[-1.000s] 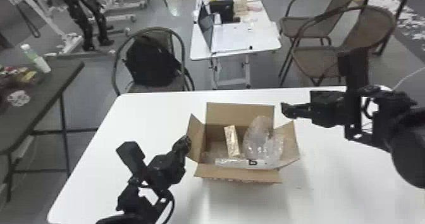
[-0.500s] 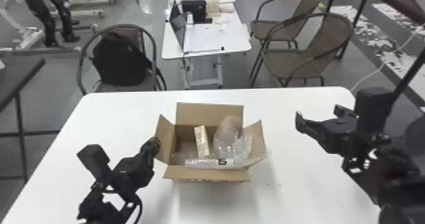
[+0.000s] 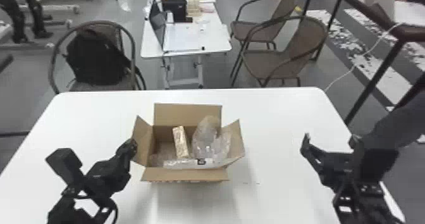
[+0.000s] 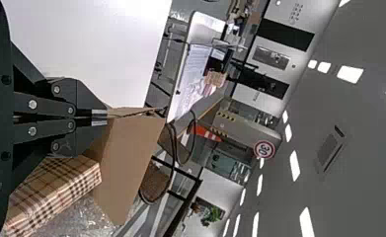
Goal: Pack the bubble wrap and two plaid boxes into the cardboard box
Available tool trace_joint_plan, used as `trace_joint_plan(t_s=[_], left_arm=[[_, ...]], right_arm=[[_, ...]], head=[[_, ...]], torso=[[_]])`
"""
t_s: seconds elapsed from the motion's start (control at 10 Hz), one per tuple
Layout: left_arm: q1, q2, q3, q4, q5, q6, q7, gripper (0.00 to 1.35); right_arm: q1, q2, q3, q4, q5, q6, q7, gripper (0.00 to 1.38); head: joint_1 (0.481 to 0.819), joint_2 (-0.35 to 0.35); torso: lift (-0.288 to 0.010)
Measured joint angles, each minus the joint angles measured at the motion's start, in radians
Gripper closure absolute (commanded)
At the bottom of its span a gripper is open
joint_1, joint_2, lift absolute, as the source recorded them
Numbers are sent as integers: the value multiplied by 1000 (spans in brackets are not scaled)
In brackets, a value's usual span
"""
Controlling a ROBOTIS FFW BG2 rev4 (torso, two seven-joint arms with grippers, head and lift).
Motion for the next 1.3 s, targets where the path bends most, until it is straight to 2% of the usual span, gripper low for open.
trace_joint_plan(t_s=[0.3, 0.7, 0.9, 1.1, 1.3], left_arm=[[2, 0, 0, 0, 1, -2, 0, 1220], [4, 0, 1, 0, 3, -2, 0, 1220], [5, 0, 1, 0, 4, 0, 0, 1220], [5, 0, 0, 0, 4, 0, -1, 1220], [6, 0, 0, 0, 7, 0, -2, 1220]], right_arm=[[55, 4, -49, 89, -3, -133, -73, 193], [47, 19, -139, 241, -69, -222, -79, 193], [-4, 19, -170, 347, -100, -241, -74, 193], [-93, 15, -206, 477, -109, -249, -21, 193], [-155, 4, -223, 577, -111, -260, 0, 193]], head=[[695, -87], [695, -153], [695, -175], [695, -192], [695, -205]], torso=[[-39], [-39], [-39], [-39], [-39]])
